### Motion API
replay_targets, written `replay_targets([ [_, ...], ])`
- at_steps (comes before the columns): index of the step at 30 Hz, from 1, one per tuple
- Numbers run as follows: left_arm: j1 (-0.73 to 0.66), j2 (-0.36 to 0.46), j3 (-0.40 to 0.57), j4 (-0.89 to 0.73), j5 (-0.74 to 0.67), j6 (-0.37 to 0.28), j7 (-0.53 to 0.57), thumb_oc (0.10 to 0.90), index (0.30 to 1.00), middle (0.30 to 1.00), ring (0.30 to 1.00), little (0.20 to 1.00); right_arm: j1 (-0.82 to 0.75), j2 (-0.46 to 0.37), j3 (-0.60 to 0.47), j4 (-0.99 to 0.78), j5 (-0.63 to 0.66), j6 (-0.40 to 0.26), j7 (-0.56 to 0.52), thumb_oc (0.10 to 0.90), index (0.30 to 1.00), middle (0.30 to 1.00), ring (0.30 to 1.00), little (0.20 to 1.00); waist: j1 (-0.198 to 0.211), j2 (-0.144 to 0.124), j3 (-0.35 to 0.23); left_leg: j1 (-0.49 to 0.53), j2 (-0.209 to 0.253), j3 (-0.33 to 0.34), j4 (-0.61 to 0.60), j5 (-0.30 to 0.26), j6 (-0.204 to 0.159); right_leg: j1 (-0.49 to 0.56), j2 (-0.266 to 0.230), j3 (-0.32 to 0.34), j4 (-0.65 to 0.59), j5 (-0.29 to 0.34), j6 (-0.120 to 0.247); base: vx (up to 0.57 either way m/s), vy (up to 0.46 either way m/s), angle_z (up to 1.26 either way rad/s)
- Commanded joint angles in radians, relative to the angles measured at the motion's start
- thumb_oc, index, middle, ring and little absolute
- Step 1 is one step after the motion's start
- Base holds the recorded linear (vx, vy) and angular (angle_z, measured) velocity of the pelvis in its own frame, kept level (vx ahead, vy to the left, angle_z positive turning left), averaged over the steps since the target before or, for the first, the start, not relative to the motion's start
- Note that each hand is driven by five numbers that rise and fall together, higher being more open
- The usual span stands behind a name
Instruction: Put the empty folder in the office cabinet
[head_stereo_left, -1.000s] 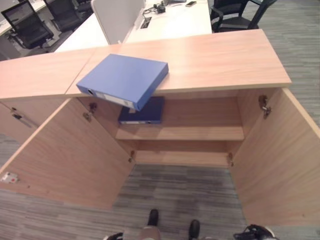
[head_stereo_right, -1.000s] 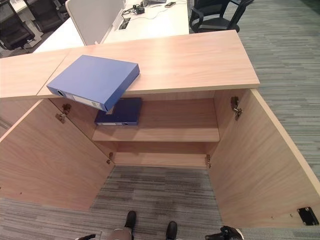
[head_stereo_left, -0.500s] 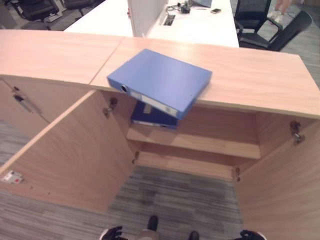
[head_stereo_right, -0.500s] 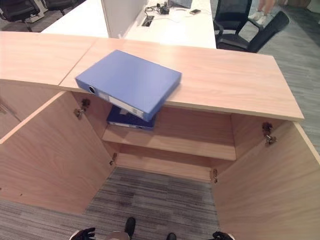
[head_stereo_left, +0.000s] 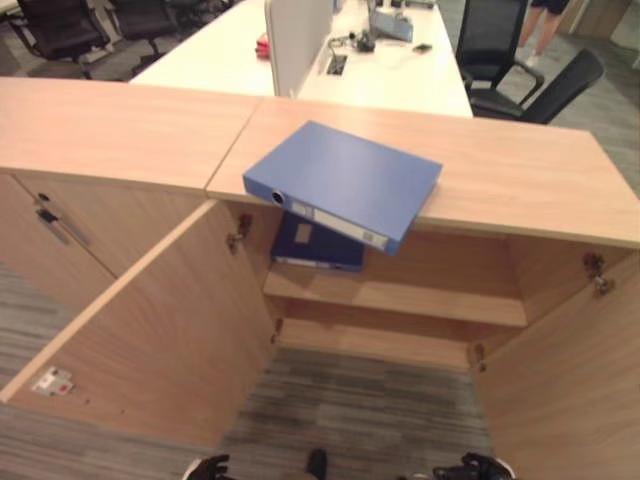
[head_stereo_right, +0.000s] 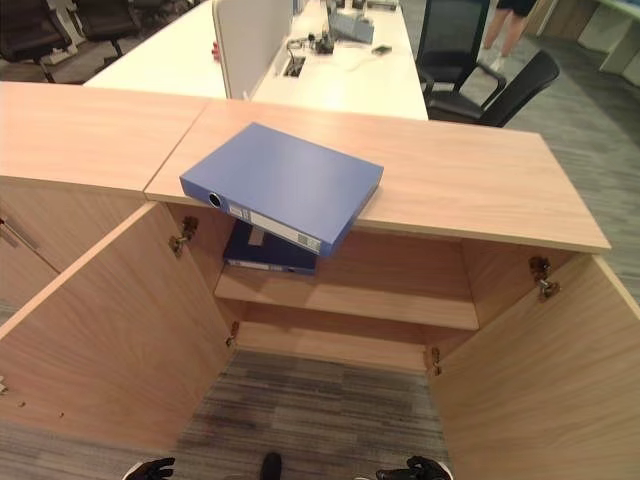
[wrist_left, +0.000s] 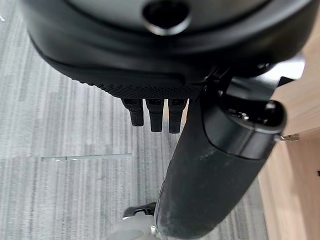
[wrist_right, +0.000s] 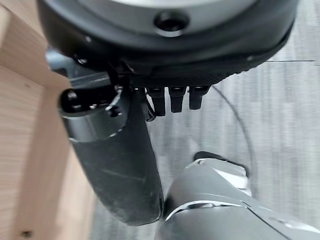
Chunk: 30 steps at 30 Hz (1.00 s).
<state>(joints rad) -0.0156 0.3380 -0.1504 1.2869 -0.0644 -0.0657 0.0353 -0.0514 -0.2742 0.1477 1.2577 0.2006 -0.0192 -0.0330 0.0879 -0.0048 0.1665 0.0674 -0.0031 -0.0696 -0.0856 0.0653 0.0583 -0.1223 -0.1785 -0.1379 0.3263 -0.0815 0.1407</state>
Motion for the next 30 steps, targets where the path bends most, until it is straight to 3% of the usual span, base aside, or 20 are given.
replay_targets([
  [1, -0.031, 0.033, 0.013, -0.004, 0.020, -0.016, 0.023, 0.800, 0.900, 0.900, 0.900, 0.900, 0.010, -0.029, 0.013, -0.005, 0.016, -0.002, -0.007, 0.800, 0.900, 0.900, 0.900, 0.900, 0.007, -0.007, 0.022, 0.019, 0.033, -0.053, 0.045, -0.136, -0.066, 0.079, -0.012, 0.028, -0.213, 0.050, 0.021, 0.07, -0.057, 0.32],
  [11, -0.006, -0.031, -0.001, 0.000, 0.016, -0.016, 0.014, 0.800, 0.900, 0.900, 0.900, 0.900, 0.038, -0.064, 0.001, 0.033, -0.014, 0.003, -0.014, 0.800, 0.900, 0.900, 0.900, 0.900, 0.000, 0.005, -0.032, 0.053, 0.080, -0.053, 0.004, -0.121, -0.118, 0.222, 0.023, 0.007, -0.406, 0.075, -0.007, 0.08, -0.095, 0.17],
  [18, -0.021, -0.022, -0.006, -0.064, 0.014, -0.032, 0.042, 0.800, 0.900, 0.900, 0.900, 0.900, 0.042, -0.079, -0.006, 0.041, -0.003, -0.008, -0.020, 0.800, 0.900, 0.900, 0.900, 0.900, 0.004, 0.008, -0.040, 0.058, 0.101, -0.062, -0.002, -0.110, -0.139, 0.243, 0.043, -0.002, -0.414, 0.059, -0.015, 0.02, -0.081, 0.01],
  [21, -0.043, 0.012, -0.028, -0.184, 0.070, -0.054, 0.109, 0.800, 0.900, 0.900, 0.900, 0.900, 0.035, -0.083, -0.008, 0.036, 0.003, -0.019, -0.034, 0.800, 0.900, 0.900, 0.900, 0.900, 0.011, 0.009, -0.036, 0.053, 0.108, -0.072, -0.002, -0.102, -0.147, 0.246, 0.051, -0.010, -0.414, 0.052, -0.019, -0.03, -0.090, 0.05],
  [22, -0.046, 0.053, -0.044, -0.329, 0.161, -0.066, 0.206, 0.800, 0.900, 0.900, 0.900, 0.900, 0.025, -0.082, -0.007, 0.030, 0.000, -0.042, -0.062, 0.800, 0.900, 0.900, 0.900, 0.900, 0.023, 0.007, -0.028, 0.045, 0.113, -0.080, -0.002, -0.095, -0.153, 0.248, 0.057, -0.018, -0.414, 0.048, -0.019, -0.04, -0.087, 0.14],
  [24, -0.034, 0.071, -0.044, -0.407, 0.212, -0.068, 0.259, 0.800, 0.900, 0.900, 0.900, 0.900, 0.025, -0.076, -0.007, 0.028, -0.004, -0.055, -0.080, 0.800, 0.900, 0.900, 0.900, 0.900, 0.031, 0.004, -0.027, 0.040, 0.115, -0.086, -0.002, -0.090, -0.157, 0.249, 0.059, -0.024, -0.414, 0.046, -0.018, -0.06, -0.100, 0.19],
  [25, 0.016, 0.106, -0.039, -0.571, 0.329, -0.070, 0.356, 0.800, 0.900, 0.900, 0.900, 0.900, 0.031, -0.069, -0.013, 0.029, -0.020, -0.076, -0.104, 0.800, 0.900, 0.900, 0.900, 0.900, 0.050, 0.001, -0.021, 0.028, 0.117, -0.096, -0.002, -0.074, -0.163, 0.248, 0.062, -0.037, -0.414, 0.051, -0.016, -0.04, -0.111, 0.18],
  [30, 0.113, 0.160, 0.023, -0.811, 0.524, -0.050, 0.467, 0.800, 0.900, 0.900, 0.900, 0.900, 0.048, -0.061, -0.020, 0.035, -0.047, -0.087, -0.123, 0.800, 0.900, 0.900, 0.900, 0.900, 0.069, -0.002, -0.022, 0.036, 0.131, -0.099, -0.001, -0.086, -0.172, 0.267, 0.076, -0.050, -0.414, 0.027, -0.017, 0.00, -0.066, 0.09],
])
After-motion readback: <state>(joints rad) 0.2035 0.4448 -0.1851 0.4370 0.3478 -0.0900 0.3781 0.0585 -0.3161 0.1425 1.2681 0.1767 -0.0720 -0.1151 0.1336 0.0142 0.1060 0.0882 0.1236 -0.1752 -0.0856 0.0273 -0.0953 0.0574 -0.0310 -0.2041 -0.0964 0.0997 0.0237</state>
